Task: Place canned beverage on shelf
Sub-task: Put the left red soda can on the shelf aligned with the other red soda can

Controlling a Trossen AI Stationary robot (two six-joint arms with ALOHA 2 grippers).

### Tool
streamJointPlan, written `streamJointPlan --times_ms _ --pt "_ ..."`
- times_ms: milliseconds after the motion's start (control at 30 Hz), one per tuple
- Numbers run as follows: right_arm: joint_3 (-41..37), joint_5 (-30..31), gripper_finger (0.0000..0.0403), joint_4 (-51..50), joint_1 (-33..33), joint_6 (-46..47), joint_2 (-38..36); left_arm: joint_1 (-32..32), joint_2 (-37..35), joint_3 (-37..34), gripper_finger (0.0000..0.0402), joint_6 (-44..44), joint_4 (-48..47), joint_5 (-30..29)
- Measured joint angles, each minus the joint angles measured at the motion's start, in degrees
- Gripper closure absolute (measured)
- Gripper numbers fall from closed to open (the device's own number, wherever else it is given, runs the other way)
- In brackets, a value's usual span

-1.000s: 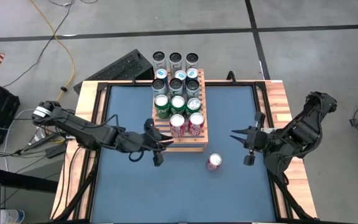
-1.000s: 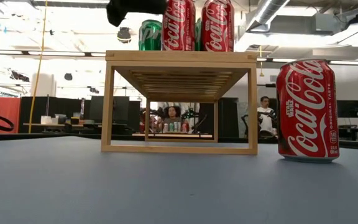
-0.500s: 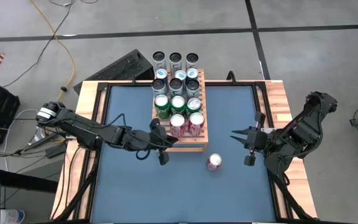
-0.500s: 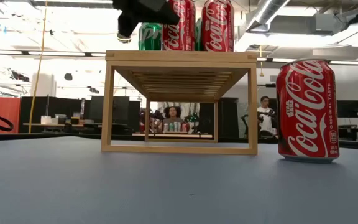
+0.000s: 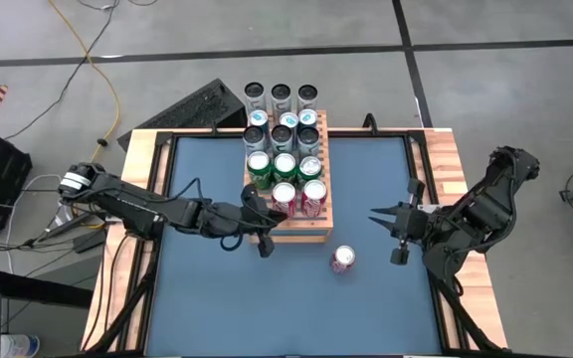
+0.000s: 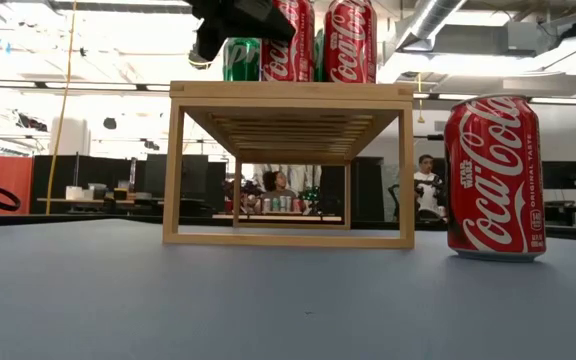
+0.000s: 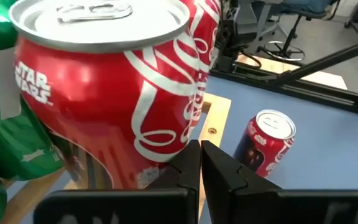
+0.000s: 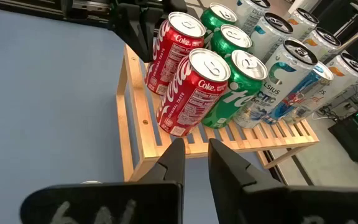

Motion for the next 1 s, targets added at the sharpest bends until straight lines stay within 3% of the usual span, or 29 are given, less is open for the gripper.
streamJointPlan --times_ms 633,833,1000 --pt "0.00 0.50 0.0340 2.40 -1.94 0.00 0.12 1.53 0.00 0.00 0.0401 1.38 2.99 1.47" --pt "0.02 -0.04 0.0340 3.26 -3.43 -0.46 3.15 -0.18 -0.28 0.00 0.0401 1.35 6.98 5.40" --pt "0.02 -0.16 0.0340 3.62 -3.43 -0.68 7.74 -2.17 -0.54 0.07 0.0401 1.36 4.10 3.44"
